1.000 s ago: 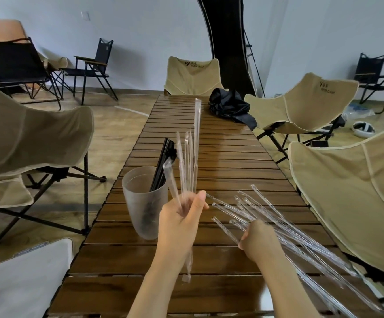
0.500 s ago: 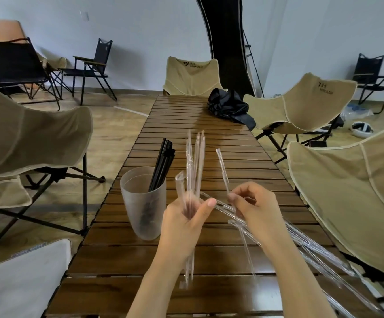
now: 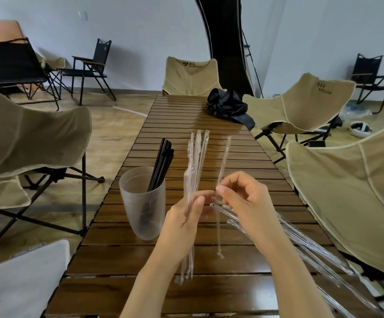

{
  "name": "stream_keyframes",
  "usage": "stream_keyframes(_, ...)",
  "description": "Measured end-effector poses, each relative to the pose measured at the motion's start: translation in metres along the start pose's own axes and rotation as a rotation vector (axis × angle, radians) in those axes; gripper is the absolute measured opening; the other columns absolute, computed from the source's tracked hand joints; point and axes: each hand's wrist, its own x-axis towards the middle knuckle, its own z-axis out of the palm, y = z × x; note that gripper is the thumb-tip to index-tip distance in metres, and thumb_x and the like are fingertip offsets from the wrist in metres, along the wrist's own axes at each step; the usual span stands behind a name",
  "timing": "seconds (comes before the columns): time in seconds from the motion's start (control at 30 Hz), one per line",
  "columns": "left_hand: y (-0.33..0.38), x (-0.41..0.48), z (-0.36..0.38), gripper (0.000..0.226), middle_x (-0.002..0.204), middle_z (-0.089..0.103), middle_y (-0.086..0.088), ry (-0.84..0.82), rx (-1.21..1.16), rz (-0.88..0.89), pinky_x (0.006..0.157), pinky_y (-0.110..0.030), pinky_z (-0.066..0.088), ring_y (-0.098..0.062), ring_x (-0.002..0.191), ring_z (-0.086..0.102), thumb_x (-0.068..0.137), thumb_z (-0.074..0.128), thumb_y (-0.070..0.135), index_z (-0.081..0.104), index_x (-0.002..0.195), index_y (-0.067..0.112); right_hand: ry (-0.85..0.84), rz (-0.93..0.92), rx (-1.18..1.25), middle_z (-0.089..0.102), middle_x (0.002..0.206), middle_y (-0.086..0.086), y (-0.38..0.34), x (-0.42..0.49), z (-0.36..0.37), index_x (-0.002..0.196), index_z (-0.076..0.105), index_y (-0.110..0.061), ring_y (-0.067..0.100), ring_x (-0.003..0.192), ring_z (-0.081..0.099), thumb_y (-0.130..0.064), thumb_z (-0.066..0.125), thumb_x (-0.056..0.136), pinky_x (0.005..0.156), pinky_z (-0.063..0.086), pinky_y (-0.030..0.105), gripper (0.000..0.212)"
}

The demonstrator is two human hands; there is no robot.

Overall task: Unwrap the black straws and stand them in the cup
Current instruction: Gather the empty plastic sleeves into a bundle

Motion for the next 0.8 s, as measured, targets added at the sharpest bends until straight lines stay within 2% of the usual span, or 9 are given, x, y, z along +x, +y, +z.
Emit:
stream_keyframes(0.13,0.001,-0.002,0.001,0.034,0.1,0.069,0.011,-0.052,0.026,0.047,0.089,-0.028,0.053,-0.007,0.1,0.065,0.094,0.042,0.04,0.062,0.117,0.024,-0.017,-0.016,0.047,0.064,0.072,-0.007,-0.003,-0.001,0.0,0.083,0.064,-0.017,0.002,0.066,0.059,-0.012,0.064,0.087,0.064,0.05,0.016,0.007)
stream_keyframes(0.27,0.003,-0.003,0.004,0.045,0.083,0.067,0.007,-0.055,0.004,0.003,0.075,-0.03,0.055,-0.01,0.078,0.065,0.08,0.049,0.058,0.063,0.105,0.023,-0.058,-0.013,0.079,0.065,0.076,0.001,-0.006,-0.001,0.002,0.082,0.065,-0.019,0.012,0.072,0.062,-0.012,0.064,0.087,0.069,0.054,0.025,0.008)
stream_keyframes(0.37,0.003,-0.004,0.003,0.048,0.075,0.065,-0.002,-0.049,-0.011,0.011,0.071,-0.038,0.057,-0.02,0.071,0.063,0.075,0.057,0.06,0.064,0.097,0.018,-0.133,-0.023,0.085,0.067,0.084,-0.001,-0.01,-0.001,0.003,0.091,0.065,-0.02,0.012,0.078,0.064,-0.013,0.06,0.09,0.075,0.056,0.027,0.008)
stream_keyframes(0.47,0.002,-0.004,0.002,0.044,0.068,0.063,0.0,-0.014,-0.009,0.027,0.068,-0.036,0.055,-0.016,0.065,0.061,0.073,0.059,0.06,0.064,0.085,0.017,-0.184,-0.027,0.082,0.068,0.094,-0.006,-0.014,-0.002,0.004,0.101,0.065,-0.018,0.01,0.092,0.064,-0.021,0.051,0.097,0.083,0.054,0.025,0.015)
stream_keyframes(0.53,0.003,-0.004,0.001,0.04,0.059,0.058,0.003,0.031,-0.012,0.018,0.065,-0.035,0.054,-0.013,0.059,0.059,0.075,0.055,0.059,0.061,0.076,0.019,-0.152,-0.004,0.043,0.067,0.095,-0.01,-0.013,0.001,0.006,0.102,0.065,-0.017,0.005,0.094,0.062,-0.025,0.044,0.1,0.083,0.05,0.021,0.023)
stream_keyframes(0.63,0.003,-0.003,-0.001,0.038,0.057,0.056,0.002,0.094,-0.016,0.05,0.067,-0.038,0.053,-0.014,0.058,0.057,0.081,0.05,0.054,0.057,0.072,0.017,-0.076,0.104,-0.262,0.064,0.093,-0.013,0.0,0.003,0.003,0.1,0.062,-0.024,-0.003,0.084,0.059,-0.025,0.049,0.097,0.07,0.044,0.011,0.014)
stream_keyframes(0.7,0.004,-0.002,-0.002,0.036,0.059,0.057,0.004,0.141,-0.015,0.058,0.068,-0.034,0.052,-0.013,0.061,0.058,0.084,0.047,0.051,0.057,0.074,0.017,-0.072,0.271,-0.499,0.063,0.095,-0.008,0.018,0.0,-0.006,0.102,0.062,-0.023,-0.006,0.074,0.053,-0.022,0.057,0.093,0.059,0.038,0.008,0.011)
stream_keyframes(0.73,0.003,-0.001,-0.003,0.034,0.061,0.057,0.006,0.16,-0.008,0.062,0.068,-0.031,0.052,-0.011,0.062,0.059,0.085,0.046,0.049,0.058,0.076,0.018,-0.086,0.378,-0.572,0.064,0.099,-0.003,0.028,-0.003,-0.011,0.105,0.063,-0.02,-0.001,0.074,0.055,-0.02,0.06,0.091,0.06,0.041,0.011,0.014)
stream_keyframes(0.8,0.002,-0.001,-0.003,0.028,0.063,0.058,0.009,0.179,0.009,0.067,0.067,-0.025,0.052,-0.009,0.064,0.06,0.085,0.046,0.045,0.06,0.082,0.021,-0.13,0.563,-0.685,0.065,0.103,0.005,0.044,-0.01,-0.018,0.105,0.064,-0.016,0.015,0.083,0.06,-0.016,0.063,0.089,0.073,0.051,0.025,0.016)
